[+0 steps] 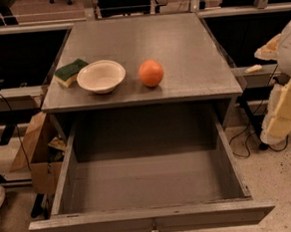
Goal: Close top drawer
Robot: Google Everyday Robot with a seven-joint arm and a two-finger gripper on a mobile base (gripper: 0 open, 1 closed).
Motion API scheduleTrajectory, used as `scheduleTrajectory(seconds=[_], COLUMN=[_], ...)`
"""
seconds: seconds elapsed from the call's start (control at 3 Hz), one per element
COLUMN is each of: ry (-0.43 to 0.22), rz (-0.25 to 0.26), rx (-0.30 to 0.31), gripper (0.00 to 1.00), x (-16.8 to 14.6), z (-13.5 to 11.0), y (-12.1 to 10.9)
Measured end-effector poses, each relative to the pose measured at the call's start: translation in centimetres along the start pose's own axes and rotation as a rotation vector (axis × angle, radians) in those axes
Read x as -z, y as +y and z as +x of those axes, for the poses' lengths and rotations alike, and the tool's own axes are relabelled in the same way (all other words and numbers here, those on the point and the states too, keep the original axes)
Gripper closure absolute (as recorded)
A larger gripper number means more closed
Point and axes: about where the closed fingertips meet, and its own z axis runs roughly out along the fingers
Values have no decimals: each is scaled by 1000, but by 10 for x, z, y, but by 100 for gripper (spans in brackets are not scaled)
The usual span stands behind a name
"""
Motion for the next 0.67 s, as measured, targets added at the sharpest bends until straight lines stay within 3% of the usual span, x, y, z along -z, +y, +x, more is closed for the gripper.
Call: scheduleTrajectory(seconds=[0.33, 0.67], ry=[-34, -70], rz=[-34, -129], rx=[6, -4], gripper=[0, 17], x=[-21, -66], z=[5, 12], y=[38, 85])
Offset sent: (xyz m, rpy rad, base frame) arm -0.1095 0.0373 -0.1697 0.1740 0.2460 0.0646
